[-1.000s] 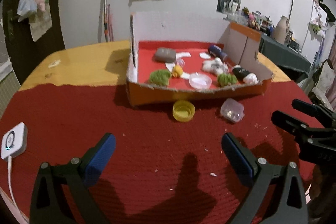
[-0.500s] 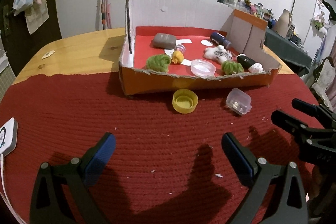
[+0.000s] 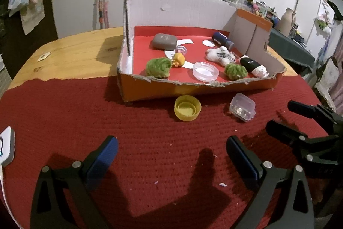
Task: Organize objects
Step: 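Grasp the yellow bottle cap with left tool while right tool grasps the clear plastic box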
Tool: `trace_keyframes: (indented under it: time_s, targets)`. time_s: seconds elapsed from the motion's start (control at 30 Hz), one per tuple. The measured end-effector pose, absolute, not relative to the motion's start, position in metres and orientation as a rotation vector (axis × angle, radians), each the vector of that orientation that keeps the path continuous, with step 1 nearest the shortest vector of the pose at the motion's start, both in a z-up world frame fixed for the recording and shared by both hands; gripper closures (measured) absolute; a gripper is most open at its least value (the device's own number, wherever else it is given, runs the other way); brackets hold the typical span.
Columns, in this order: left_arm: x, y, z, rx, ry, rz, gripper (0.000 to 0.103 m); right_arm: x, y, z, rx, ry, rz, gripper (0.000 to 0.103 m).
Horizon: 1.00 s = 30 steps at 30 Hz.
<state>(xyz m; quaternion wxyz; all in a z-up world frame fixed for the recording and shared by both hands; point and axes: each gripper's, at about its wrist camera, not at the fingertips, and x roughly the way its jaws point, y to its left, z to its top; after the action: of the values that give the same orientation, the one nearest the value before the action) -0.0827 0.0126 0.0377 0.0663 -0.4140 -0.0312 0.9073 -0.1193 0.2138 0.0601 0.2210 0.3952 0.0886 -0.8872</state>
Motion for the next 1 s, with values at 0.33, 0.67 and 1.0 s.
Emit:
trace_keyframes:
  time_s: [0.33,0.67,1.0]
  targets:
    - [-0.103,0.011,0.032,-1.294,-0.047,2.679,0.017,-0.135,0.200,0.054,1.114,0.283,-2.364,0.011]
    - [-0.118,0.012,0.033,-1.280,-0.006,2.628,0.036,-0.147,0.188,0.046,1.139,0.317,-2.319,0.029]
    - [-0.123,0.017,0.033,-1.253,0.034,2.580,0.042,-0.147,0.178,0.045,1.117,0.364,-2.306,0.042]
